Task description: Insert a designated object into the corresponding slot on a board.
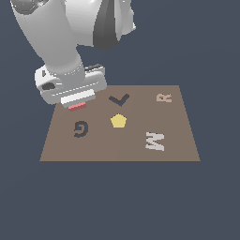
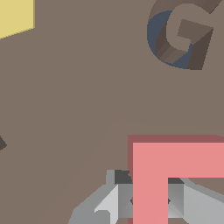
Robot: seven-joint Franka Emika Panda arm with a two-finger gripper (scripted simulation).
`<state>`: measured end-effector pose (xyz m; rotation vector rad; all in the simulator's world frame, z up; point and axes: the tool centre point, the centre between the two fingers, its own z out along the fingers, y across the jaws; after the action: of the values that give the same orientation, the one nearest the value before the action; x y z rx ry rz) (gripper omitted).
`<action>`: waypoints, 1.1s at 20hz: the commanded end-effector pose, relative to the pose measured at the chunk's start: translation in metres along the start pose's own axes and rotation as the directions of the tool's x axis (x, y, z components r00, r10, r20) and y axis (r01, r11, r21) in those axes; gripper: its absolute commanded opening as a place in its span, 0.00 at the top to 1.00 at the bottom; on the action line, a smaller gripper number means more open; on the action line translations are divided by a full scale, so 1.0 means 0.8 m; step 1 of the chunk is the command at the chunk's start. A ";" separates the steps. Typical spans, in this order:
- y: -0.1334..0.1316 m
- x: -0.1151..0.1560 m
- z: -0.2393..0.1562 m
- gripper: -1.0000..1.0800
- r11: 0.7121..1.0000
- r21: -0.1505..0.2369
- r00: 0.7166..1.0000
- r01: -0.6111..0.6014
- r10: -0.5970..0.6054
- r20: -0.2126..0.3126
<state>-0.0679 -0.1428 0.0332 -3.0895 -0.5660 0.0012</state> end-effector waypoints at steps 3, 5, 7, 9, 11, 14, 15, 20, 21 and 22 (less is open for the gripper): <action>-0.006 -0.001 0.000 1.00 1.000 0.000 1.000 -0.030 0.030 0.000; -0.011 -0.002 -0.001 1.00 0.999 0.000 0.999 -0.052 0.052 0.000; -0.016 -0.003 -0.001 1.00 0.997 0.000 0.997 -0.079 0.079 0.000; -0.023 -0.004 -0.001 1.00 0.994 0.000 0.994 -0.110 0.110 0.000; -0.031 -0.005 -0.002 1.00 0.989 0.000 0.989 -0.146 0.146 -0.001; -0.044 -0.006 -0.002 1.00 0.978 0.000 0.978 -0.207 0.207 -0.001; -0.049 -0.006 -0.002 1.00 0.973 0.000 0.973 -0.230 0.230 -0.001; -0.076 -0.004 -0.004 1.00 0.935 0.000 0.935 -0.354 0.354 -0.001; -0.082 -0.003 -0.004 1.00 0.925 0.000 0.925 -0.381 0.381 -0.001; -0.088 -0.001 -0.004 1.00 0.913 0.000 0.913 -0.408 0.408 -0.001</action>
<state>-0.0925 -0.0846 0.0359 -3.1412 0.0223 0.0008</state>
